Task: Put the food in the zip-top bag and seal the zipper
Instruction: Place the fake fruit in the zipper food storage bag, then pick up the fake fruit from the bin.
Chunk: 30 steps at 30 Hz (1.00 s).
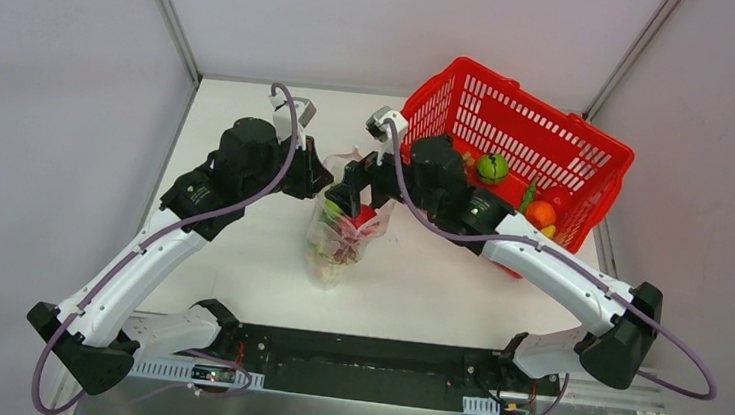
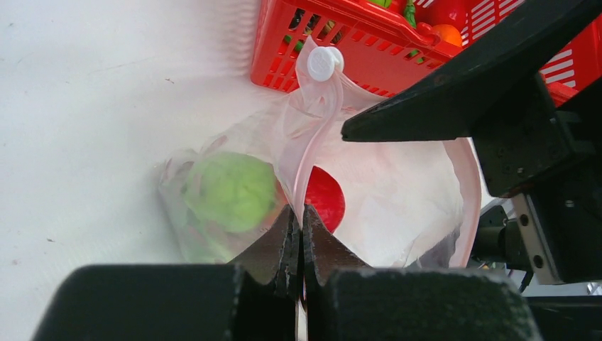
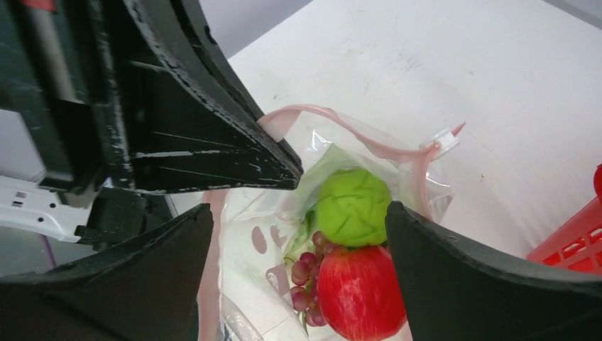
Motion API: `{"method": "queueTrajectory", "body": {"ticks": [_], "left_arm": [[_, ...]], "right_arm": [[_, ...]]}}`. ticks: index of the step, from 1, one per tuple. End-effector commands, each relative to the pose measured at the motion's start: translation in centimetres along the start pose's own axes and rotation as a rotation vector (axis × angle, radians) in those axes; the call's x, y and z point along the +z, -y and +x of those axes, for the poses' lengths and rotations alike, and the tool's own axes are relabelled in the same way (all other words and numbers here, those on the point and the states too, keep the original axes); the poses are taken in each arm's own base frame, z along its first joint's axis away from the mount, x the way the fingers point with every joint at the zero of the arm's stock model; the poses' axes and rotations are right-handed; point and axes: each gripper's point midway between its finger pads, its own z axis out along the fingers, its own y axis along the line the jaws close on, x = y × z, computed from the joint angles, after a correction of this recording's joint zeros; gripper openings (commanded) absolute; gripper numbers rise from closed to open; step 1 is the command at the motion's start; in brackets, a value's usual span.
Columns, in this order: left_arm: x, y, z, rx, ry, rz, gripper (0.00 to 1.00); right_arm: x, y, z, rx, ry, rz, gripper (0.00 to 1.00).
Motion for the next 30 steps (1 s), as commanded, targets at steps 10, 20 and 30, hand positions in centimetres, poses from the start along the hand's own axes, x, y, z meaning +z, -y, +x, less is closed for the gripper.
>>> {"method": "queueTrajectory", "body": {"ticks": [10,20,30], "left_arm": [[-0.3,0.6,-1.7,0.015,0.066,0.024,0.0],[-0.6,1.0,-2.0,0.026,0.051,0.033,0.0],[-1.0,0.4,-1.2,0.01,0.057,0.016,0.0]], "right_arm": [[-9.3,2.0,-9.2,0.029,0.479,0.177,0.96],[-14.6,15.3,-9.8,0.121,0.461,0.774,0.96],[-20.5,28.2,-2.3,0.383,0.224,1.093,0.95]]}}
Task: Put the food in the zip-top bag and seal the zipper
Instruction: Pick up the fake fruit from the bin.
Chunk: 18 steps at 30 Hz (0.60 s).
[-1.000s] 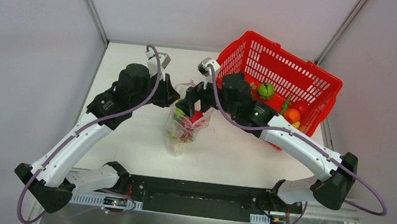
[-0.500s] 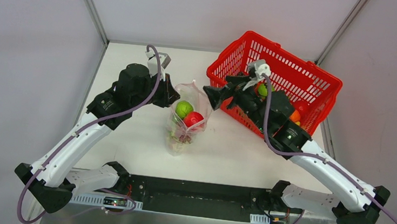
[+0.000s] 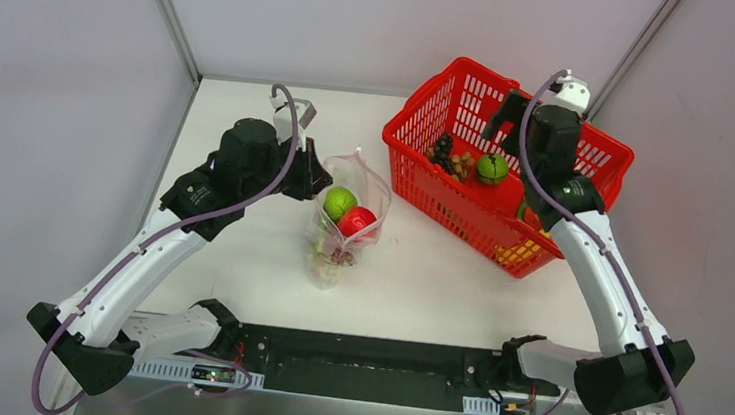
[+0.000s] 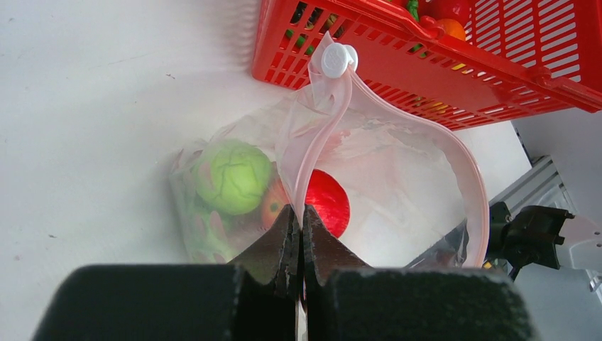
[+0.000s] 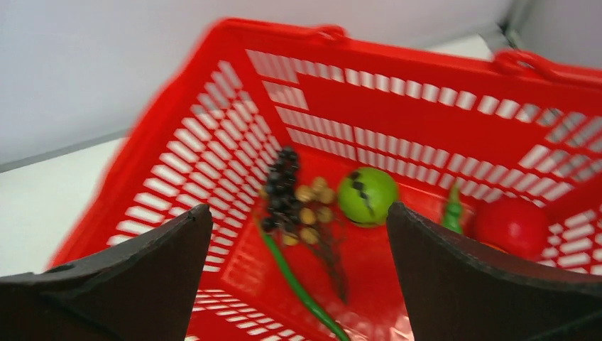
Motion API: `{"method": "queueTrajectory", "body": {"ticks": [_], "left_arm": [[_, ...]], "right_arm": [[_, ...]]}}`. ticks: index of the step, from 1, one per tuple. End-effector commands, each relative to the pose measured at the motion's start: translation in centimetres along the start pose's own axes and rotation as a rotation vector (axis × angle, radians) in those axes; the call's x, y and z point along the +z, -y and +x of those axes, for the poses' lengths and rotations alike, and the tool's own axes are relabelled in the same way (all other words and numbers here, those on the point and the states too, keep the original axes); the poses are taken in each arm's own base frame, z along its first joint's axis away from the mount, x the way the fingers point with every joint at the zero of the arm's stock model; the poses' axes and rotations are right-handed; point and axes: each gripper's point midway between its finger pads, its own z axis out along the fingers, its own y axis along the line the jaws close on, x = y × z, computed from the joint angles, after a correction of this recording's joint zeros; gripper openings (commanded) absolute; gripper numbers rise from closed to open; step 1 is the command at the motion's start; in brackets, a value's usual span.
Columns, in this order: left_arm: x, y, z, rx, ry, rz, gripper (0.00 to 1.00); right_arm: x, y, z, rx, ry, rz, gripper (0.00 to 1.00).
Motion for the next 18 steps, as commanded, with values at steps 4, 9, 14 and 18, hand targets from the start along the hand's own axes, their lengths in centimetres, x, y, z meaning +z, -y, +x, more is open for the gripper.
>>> {"method": "queueTrajectory", "body": {"ticks": [4,9,14,18], "left_arm": [[-0.8,0.7,-1.6,0.003,0.067,0.024,0.0],[-0.4,0.9,-1.2,-0.004,0.052,0.038,0.0],[-0.4,0.7,-0.9,-0.012,0.052,0.037,0.0],[-0.6,0.4,-0.7,-0.011,0.056,0.024,0.0]], "right_arm": [[1.6,7.4,3.2,0.098,-0.211,0.148,0.95],[2.8,11.0,5.6,0.089,-0.312,0.263,0.96],[3.8,14.2,8.2,0.024,-0.428,0.378,0.98],[4.5,16.1,9.7,-0.011,-0.488,0.448,0.99]]}}
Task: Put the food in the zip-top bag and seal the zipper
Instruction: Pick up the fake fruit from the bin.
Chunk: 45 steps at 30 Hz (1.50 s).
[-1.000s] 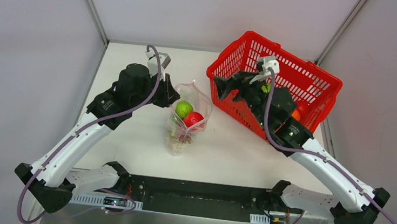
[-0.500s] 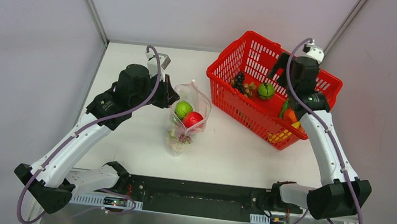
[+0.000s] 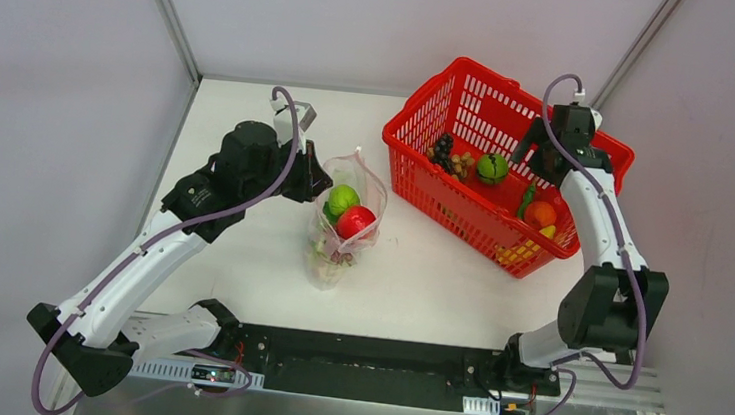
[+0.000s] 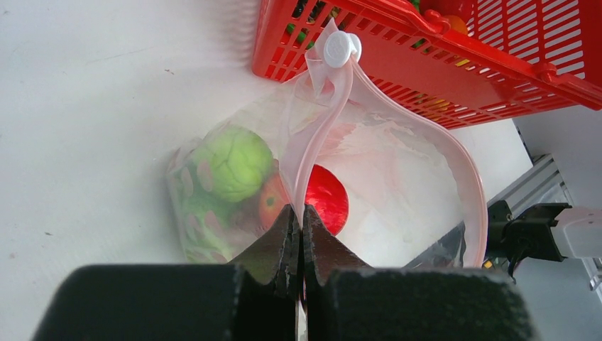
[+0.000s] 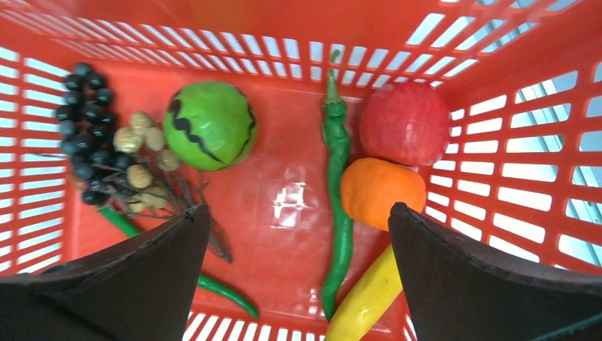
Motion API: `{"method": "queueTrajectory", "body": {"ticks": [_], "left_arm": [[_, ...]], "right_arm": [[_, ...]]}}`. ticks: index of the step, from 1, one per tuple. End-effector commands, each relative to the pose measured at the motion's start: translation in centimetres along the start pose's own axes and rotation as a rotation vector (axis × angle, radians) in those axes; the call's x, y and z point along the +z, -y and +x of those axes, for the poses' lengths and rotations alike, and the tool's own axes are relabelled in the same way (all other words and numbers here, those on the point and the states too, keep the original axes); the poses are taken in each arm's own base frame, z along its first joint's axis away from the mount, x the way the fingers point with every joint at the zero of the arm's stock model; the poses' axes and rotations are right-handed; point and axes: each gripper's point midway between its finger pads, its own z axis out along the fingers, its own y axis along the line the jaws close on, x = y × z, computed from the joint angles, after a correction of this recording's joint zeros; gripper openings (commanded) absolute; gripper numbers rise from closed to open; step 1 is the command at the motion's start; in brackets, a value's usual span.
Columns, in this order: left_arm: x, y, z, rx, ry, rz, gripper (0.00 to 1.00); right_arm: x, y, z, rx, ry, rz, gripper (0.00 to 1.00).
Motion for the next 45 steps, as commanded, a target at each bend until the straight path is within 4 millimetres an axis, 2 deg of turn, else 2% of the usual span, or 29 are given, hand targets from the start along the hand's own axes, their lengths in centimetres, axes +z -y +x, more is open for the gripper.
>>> {"method": "queueTrajectory", "body": {"ticks": [1,8,17,21,24,29,32,34,40,42,45], "left_arm": [[-0.8,0.6,-1.3,-0.005,0.067,0.025,0.0],[-0.5,0.4,-1.1,0.009,0.059,0.021,0.0],[-0.3,0.2,-1.0,0.019,0.059,0.015,0.0],[-0.1,0.3,-0.9,0.019,0.053,0.02,0.0],[0.0,0.3,-0.8,0.02,0.05,0.018,0.0],[0.1,0.3,-0.7,0.02,0.048,0.023,0.0],[0.0,0.4,-0.8,0.019,0.048,0.025,0.0],[0.1,0.4,-0.7,0.018,0.044,0.026,0.0],[0.0,0.5,-0.7,0.016,0.043,0.034,0.0],[0.0,0.6,-0.8,0.016,0.044,0.034,0.0],[0.1,0.4,-0.7,0.018,0.042,0.026,0.0]], "right_arm": [[0.8,2.2,-0.2,-0.039,-0.032,0.1,0.99],[3.9,4.2,1.7,-0.121,-0.134,0.233,1.0],[7.2,5.5,5.8,-0.149,-0.249,0.318,0.99],[8.3,6.2,7.5,-0.151,-0.282,0.359,0.95],[8.8,6.2,8.2,-0.135,-0.289,0.356,0.89],[9.3,5.5,9.0,-0.101,-0.306,0.321,0.72],[9.3,5.3,9.2,-0.097,-0.307,0.308,0.68],[9.3,5.0,9.2,-0.096,-0.307,0.29,0.68],[9.6,5.4,9.9,-0.107,-0.319,0.305,0.82],[9.7,5.5,10.0,-0.105,-0.321,0.311,0.82],[9.5,4.6,9.7,-0.081,-0.314,0.264,0.74]]}}
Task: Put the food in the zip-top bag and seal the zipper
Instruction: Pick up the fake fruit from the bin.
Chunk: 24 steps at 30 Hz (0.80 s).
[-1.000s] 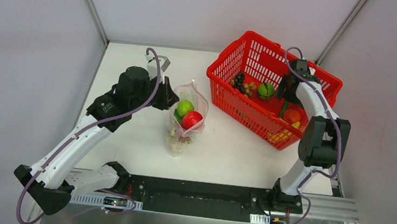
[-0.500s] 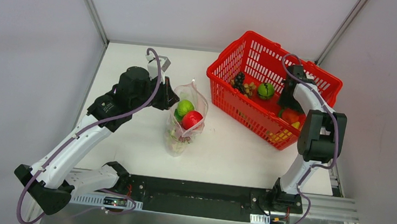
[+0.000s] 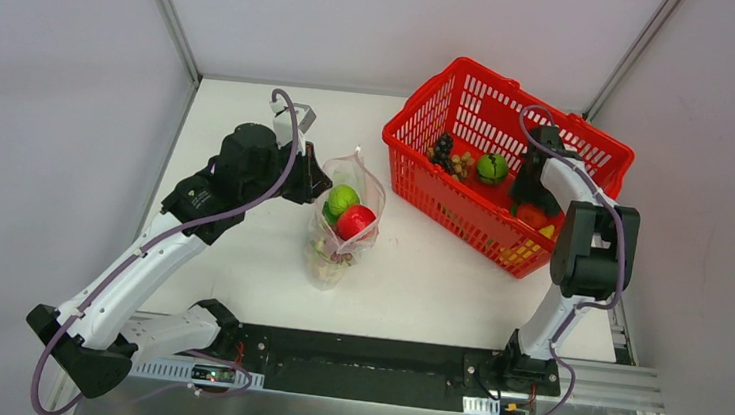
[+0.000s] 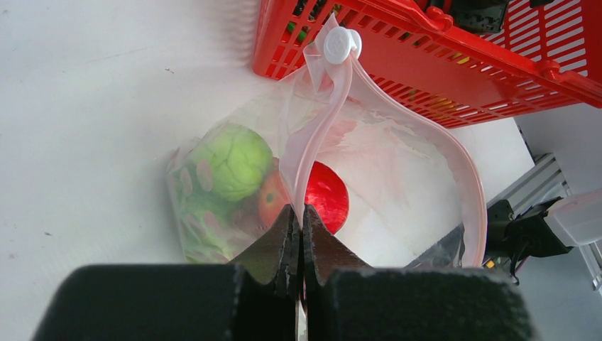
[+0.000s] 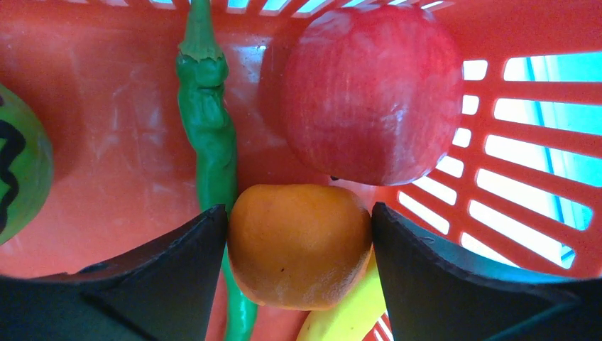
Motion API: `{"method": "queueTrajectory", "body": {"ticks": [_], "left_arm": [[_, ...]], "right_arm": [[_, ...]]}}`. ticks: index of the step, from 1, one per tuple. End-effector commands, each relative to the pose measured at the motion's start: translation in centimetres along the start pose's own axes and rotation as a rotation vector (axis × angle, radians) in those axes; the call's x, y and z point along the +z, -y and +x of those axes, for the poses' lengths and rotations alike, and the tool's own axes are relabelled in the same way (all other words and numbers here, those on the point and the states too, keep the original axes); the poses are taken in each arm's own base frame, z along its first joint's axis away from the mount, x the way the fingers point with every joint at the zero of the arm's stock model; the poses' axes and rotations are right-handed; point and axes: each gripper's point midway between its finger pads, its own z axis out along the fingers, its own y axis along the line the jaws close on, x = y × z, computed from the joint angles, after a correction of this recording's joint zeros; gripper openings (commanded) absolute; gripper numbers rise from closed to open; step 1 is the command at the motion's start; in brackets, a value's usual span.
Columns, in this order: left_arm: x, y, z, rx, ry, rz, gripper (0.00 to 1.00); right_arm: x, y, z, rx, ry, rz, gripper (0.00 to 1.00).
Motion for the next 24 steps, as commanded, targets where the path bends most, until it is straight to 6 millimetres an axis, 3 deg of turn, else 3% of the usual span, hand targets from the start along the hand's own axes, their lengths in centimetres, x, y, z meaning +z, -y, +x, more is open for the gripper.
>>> {"method": "queueTrajectory", "body": {"ticks": [1,3,9,24], "left_arm": [[0.0,0.6,-1.1,0.017,0.04,0.025,0.0],[0.0,0.5,-1.1,0.017,0.041,0.025,0.0],[0.2,0.8,-1.3,0.016,0.039,0.036,0.0],[0.0,0.8,-1.2,0.008,0.04,0.035,0.0]], "right_arm": [[-0.8,-1.6,0.1,0.035,-0.004,-0.093,0.7],[-1.8,-2.4,-0.3,0.029,0.003,-0.16,0.64],[-5.0,-5.3,-0.9,0.066,0.016,-0.385,0.59],[-11.1,-9.3,-1.2,0.089,0.057,-0.754,0.58]]}}
